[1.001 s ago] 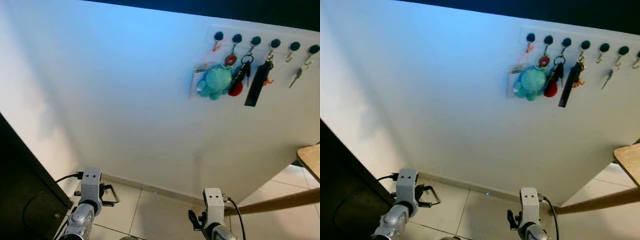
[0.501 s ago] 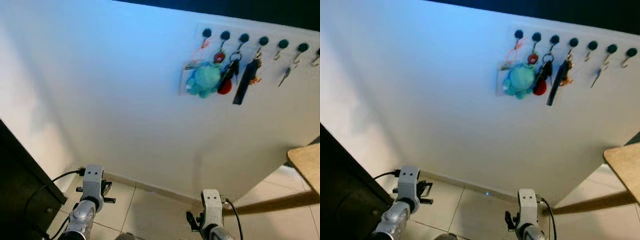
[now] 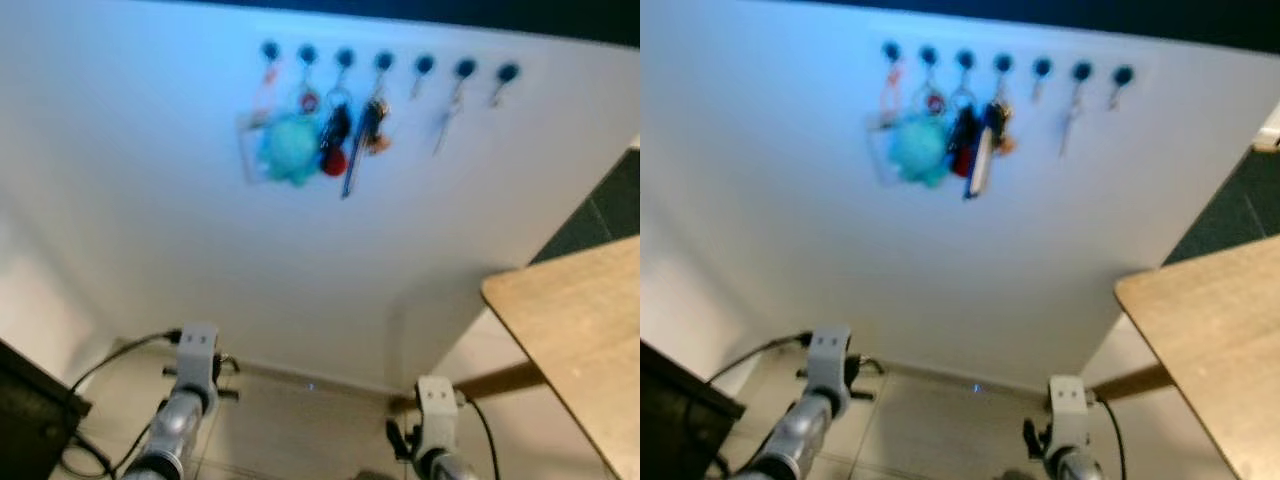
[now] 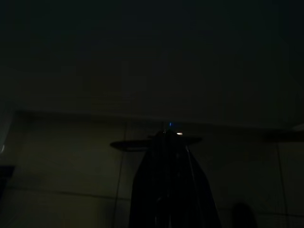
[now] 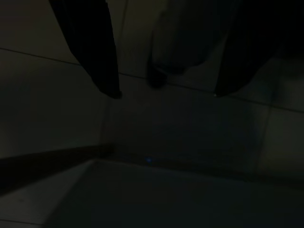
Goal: Hang keys on a hook
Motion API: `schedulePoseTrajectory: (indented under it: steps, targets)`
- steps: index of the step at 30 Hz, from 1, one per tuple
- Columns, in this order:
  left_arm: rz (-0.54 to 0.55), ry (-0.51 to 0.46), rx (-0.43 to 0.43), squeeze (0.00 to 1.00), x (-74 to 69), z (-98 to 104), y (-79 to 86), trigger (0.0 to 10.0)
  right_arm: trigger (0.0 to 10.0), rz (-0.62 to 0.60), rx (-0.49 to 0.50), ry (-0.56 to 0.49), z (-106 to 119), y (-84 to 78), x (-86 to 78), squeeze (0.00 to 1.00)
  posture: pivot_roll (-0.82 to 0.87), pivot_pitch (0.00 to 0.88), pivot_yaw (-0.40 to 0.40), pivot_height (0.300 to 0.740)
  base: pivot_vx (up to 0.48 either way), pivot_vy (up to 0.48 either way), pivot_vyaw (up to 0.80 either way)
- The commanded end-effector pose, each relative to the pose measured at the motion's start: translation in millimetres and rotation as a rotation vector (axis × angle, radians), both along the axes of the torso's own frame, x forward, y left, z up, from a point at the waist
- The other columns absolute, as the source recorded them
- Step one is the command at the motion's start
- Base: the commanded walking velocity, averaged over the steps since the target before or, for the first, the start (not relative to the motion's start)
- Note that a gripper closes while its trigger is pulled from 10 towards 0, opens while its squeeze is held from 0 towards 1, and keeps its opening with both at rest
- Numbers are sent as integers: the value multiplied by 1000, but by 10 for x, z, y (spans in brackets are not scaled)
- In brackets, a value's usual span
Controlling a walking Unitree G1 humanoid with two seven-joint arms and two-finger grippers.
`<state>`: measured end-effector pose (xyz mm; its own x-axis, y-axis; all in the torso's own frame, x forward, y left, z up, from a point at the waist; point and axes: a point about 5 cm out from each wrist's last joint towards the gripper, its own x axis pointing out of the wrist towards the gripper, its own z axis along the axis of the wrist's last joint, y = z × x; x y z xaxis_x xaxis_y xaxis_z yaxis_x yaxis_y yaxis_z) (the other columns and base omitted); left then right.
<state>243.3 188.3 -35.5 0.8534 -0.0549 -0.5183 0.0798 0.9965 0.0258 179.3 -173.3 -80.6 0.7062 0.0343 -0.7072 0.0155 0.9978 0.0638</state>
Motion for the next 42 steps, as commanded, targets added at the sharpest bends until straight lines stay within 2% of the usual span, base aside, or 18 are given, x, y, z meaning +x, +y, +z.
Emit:
schedulePoseTrajectory:
  steps: [1,7,13,17,20,22,24,26,27,28,29,31,32,34,35,37,41,42]
  targets:
    - [4,17,21,0,-38,-21,65,10000,10000,-12,17,12,-22,45,-36,0,78,60,-41,740,0,0,0]
    - [5,13,19,0,-29,-13,67,10000,10000,-12,13,12,-23,42,-38,0,75,61,-41,740,0,0,0]
    - [-112,-59,33,0,31,64,-52,10000,10000,-11,9,11,-24,26,-46,0,72,64,-40,740,0,0,0]
    - [-300,-166,-37,0,121,230,-202,10000,10000,-2,-1,-10,-4,4,-25,0,71,66,-45,740,0,0,0]
    - [-484,-283,-94,0,216,461,-335,10000,10000,72,-25,-86,75,28,84,0,72,64,-46,740,0,0,0]
    - [-523,-310,-104,0,237,520,-366,10000,10000,91,-30,-104,94,37,110,0,72,64,-46,740,0,0,0]
    - [-674,-435,-172,0,355,873,-536,10000,10000,127,-42,-169,173,40,211,0,66,62,-47,740,0,0,0]
    - [-674,-435,-172,0,355,873,-536,10000,10000,127,-42,-169,173,40,211,0,66,62,-47,740,0,0,0]
    - [-735,-470,-188,0,381,1001,-608,10000,10000,129,-43,-190,200,34,247,0,66,61,-48,740,0,0,0]
    - [-854,-549,-222,0,425,1297,-781,10000,10000,125,-37,-224,253,26,320,0,67,61,-48,740,0,0,0]
    - [-854,-549,-222,0,425,1297,-781,10000,10000,125,-37,-224,253,26,320,0,67,61,-48,740,0,0,0]
    - [-958,-618,-266,0,432,1577,-948,10000,10000,134,-36,-244,287,40,372,0,69,58,-48,740,0,0,0]
    - [-958,-618,-266,0,432,1577,-948,10000,10000,134,-36,-244,287,40,372,0,69,58,-48,740,0,0,0]
    - [-1070,-681,-293,0,416,1857,-1150,10000,10000,148,-37,-264,321,72,425,0,75,52,-48,740,0,0,0]
    - [-1070,-681,-293,0,416,1857,-1150,10000,10000,148,-37,-264,321,72,425,0,75,52,-48,740,0,0,0]
    - [-1131,-751,-327,0,417,2186,-1376,10000,10000,145,15,-313,389,151,509,0,79,47,-45,740,0,0,0]
    - [-1136,-787,-350,0,421,2406,-1484,10000,10000,135,73,-359,452,210,573,0,82,46,-40,740,0,0,0]
    - [-1123,-816,-352,0,450,2590,-1560,10000,10000,134,101,-407,520,243,635,0,82,46,-40,740,0,0,0]
